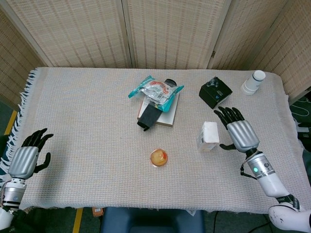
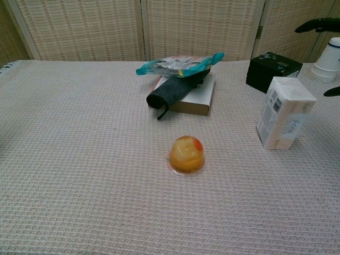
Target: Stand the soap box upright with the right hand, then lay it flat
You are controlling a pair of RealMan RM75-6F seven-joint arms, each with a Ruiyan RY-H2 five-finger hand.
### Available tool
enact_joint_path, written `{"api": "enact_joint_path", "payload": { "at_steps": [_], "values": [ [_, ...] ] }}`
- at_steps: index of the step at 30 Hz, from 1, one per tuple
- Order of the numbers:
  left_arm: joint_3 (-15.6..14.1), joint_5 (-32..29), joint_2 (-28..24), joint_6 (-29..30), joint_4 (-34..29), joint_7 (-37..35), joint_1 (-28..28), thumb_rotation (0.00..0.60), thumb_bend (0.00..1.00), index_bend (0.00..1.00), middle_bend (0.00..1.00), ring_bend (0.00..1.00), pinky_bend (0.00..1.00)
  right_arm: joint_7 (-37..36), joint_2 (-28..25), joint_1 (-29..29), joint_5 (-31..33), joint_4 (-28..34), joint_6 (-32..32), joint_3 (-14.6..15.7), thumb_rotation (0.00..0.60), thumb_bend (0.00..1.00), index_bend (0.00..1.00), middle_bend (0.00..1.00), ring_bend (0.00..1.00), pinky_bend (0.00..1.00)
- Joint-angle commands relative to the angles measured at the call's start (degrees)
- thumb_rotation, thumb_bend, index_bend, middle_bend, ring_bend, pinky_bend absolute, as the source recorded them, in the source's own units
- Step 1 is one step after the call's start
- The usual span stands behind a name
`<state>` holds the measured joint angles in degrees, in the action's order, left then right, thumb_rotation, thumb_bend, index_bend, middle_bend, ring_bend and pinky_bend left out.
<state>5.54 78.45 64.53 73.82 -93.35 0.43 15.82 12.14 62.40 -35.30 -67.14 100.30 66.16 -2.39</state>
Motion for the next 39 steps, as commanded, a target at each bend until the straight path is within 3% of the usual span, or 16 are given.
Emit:
{"api": "enact_joint_path", "payload": {
  "at_steps": [1,6,17,25,39],
  "values": [
    [-0.01,-0.13,-0.08,-0.25,-0.15,0.15,0.10,0.600,0.54,0.16,0.00,0.00,0.11,16.85,-4.22,-6.02,17.79,11.36,-4.72,-5.48,0.600,0.00,0.00,0.00,0.00,0.00],
    [-0.07,-0.12,-0.25,-0.32,-0.29,0.17,0.08,0.600,0.54,0.16,0.00,0.00,0.11,20.22,-0.43,-7.94,22.12,9.56,-4.76,-5.93,0.600,0.00,0.00,0.00,0.00,0.00],
    [-0.27,-0.01,-0.69,-0.79,-0.59,-0.19,0.14,0.600,0.54,0.16,0.00,0.00,0.11,21.10,0.38,-10.06,28.47,8.42,-8.02,-5.36,0.600,0.00,0.00,0.01,0.00,0.00],
    [-0.14,-0.23,-0.53,-0.65,-0.58,0.00,0.13,0.600,0.54,0.16,0.00,0.00,0.11,20.56,1.37,-10.32,30.55,5.88,-9.15,-4.36,0.600,0.00,0.00,0.10,0.00,0.00],
    [-0.10,-0.53,-0.39,-0.91,-0.37,-0.03,0.20,0.600,0.54,0.16,0.00,0.00,0.11,19.79,3.25,-11.14,30.19,4.58,-9.17,-4.19,0.600,0.00,0.14,0.20,0.02,0.00]
  ]
}}
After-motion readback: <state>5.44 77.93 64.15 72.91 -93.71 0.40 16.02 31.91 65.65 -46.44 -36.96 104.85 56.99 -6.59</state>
